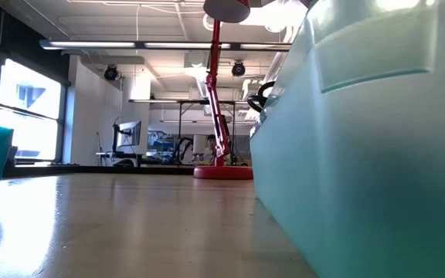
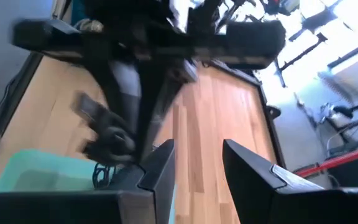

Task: Pick & Place USB Port
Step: Put the black USB cable into the green bin

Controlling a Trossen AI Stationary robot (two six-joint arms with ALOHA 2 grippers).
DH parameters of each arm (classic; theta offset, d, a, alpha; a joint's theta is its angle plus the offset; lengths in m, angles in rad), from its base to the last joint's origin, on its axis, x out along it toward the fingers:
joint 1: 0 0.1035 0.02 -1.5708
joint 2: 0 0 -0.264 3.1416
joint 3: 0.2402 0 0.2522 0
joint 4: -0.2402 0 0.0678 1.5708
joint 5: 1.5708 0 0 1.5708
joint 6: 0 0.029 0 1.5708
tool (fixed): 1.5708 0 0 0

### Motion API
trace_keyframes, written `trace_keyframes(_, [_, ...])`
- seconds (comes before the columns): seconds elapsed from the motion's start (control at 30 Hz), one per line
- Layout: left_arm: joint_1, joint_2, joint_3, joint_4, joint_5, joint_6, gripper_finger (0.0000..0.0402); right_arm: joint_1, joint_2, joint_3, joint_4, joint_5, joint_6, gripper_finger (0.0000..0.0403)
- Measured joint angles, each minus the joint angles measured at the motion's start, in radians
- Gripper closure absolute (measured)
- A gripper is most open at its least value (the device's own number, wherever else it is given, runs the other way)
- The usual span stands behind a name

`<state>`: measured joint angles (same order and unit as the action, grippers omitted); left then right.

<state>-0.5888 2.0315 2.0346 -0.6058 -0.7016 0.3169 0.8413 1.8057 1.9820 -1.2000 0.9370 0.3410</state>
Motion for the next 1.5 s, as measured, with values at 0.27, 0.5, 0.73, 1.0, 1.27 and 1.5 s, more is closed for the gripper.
trace_keyframes(0.27, [0.006,0.0,0.0,-0.026,-0.033,-0.014,0.0387,0.075,-0.04,0.001,0.024,-0.003,0.019,0.0277])
trace_keyframes(0.5, [0.009,0.0,0.0,0.027,-0.049,0.044,0.0387,0.113,-0.048,0.001,0.035,-0.021,0.014,0.0277])
trace_keyframes(0.73, [0.02,0.0,0.0,0.132,0.047,0.128,0.0387,0.079,-0.045,0.001,0.127,-0.079,-0.111,0.0277])
trace_keyframes(1.0, [0.02,0.0,0.0,0.13,0.021,0.15,0.0387,0.036,-0.045,0.0,0.139,-0.216,-0.105,0.0277])
trace_keyframes(1.27, [0.019,0.0,-0.001,0.126,0.018,0.15,0.0387,0.016,-0.027,0.0,0.152,-0.252,-0.105,0.0277])
trace_keyframes(1.5, [0.02,0.0,-0.002,0.126,0.02,0.147,0.0384,0.008,-0.022,0.0,0.148,-0.256,-0.132,0.0358])
